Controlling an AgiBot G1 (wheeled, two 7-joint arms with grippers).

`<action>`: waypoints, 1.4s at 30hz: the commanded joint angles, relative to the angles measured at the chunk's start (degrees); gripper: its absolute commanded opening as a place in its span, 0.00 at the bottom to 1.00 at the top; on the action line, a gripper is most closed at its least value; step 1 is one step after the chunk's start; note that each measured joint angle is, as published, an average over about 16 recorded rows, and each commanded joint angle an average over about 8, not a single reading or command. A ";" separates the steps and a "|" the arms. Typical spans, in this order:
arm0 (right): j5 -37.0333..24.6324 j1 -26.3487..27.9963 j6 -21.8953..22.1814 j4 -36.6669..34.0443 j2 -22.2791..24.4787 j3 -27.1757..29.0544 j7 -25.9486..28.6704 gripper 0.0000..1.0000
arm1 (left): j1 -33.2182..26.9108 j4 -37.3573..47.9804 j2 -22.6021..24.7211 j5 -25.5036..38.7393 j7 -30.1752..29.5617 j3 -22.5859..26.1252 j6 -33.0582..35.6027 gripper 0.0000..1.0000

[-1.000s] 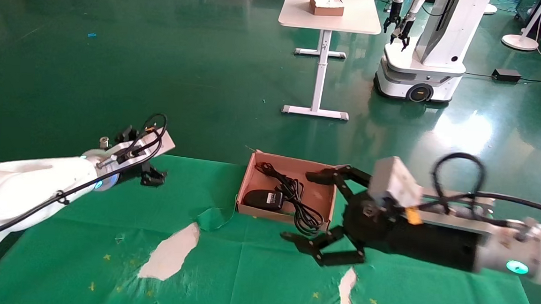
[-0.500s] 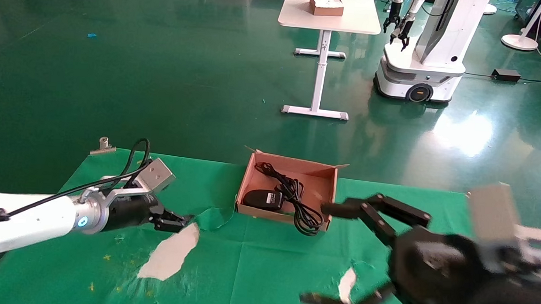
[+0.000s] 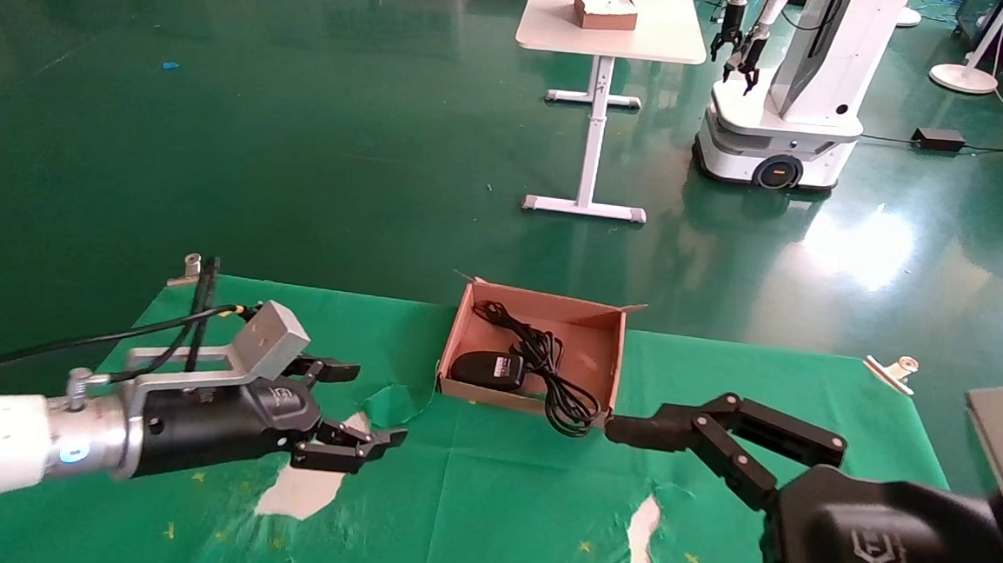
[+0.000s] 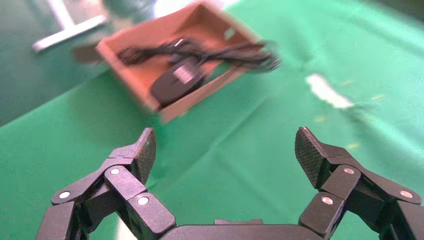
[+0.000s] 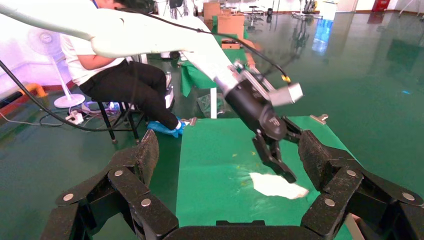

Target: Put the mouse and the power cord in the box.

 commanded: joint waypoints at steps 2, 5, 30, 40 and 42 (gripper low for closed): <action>0.01 0.01 0.00 -0.01 0.00 -0.01 -0.01 1.00 | 1.70 -2.53 -1.77 -4.15 1.31 -2.60 3.52 1.00; 0.02 0.01 0.01 -0.01 0.01 -0.03 -0.02 1.00 | 3.41 -5.09 -3.56 -8.35 2.63 -5.22 7.08 1.00; 0.17 -0.06 -0.02 0.05 0.11 -0.05 -0.05 1.00 | 13.57 -20.22 -14.13 -33.33 10.15 -20.76 28.14 1.00; 0.13 -0.02 0.00 0.01 0.08 -0.09 -0.06 1.00 | 13.03 -19.37 -13.55 -31.85 9.87 -19.89 26.96 1.00; 0.12 -0.02 0.01 0.00 0.08 -0.09 -0.06 1.00 | 12.96 -19.27 -13.48 -31.68 9.84 -19.78 26.80 1.00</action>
